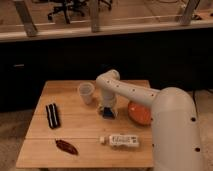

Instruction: Place the white sponge in the ceramic bowl

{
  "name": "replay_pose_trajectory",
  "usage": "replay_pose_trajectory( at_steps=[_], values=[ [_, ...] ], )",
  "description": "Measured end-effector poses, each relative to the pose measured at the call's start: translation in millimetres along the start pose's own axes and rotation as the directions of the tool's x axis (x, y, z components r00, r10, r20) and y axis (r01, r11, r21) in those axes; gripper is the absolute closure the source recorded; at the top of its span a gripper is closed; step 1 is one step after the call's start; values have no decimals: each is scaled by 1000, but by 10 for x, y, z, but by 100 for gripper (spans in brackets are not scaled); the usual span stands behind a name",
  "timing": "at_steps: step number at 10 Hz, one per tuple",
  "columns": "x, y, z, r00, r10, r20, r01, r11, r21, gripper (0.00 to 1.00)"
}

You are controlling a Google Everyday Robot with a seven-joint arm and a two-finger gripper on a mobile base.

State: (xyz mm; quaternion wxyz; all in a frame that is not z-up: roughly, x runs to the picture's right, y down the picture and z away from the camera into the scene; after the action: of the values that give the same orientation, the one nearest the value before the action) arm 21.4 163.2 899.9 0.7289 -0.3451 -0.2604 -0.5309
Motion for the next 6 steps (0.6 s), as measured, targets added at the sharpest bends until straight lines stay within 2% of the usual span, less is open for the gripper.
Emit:
replay_pose_trajectory(
  at_steps=[1, 4, 6],
  values=[
    [-4, -1, -5, 1000, -2, 0, 2, 1000, 1, 63],
    [-6, -2, -16, 1000, -4, -1, 4, 1000, 3, 94],
    [-3, -1, -18, 1000, -4, -2, 4, 1000, 3, 100]
  ],
)
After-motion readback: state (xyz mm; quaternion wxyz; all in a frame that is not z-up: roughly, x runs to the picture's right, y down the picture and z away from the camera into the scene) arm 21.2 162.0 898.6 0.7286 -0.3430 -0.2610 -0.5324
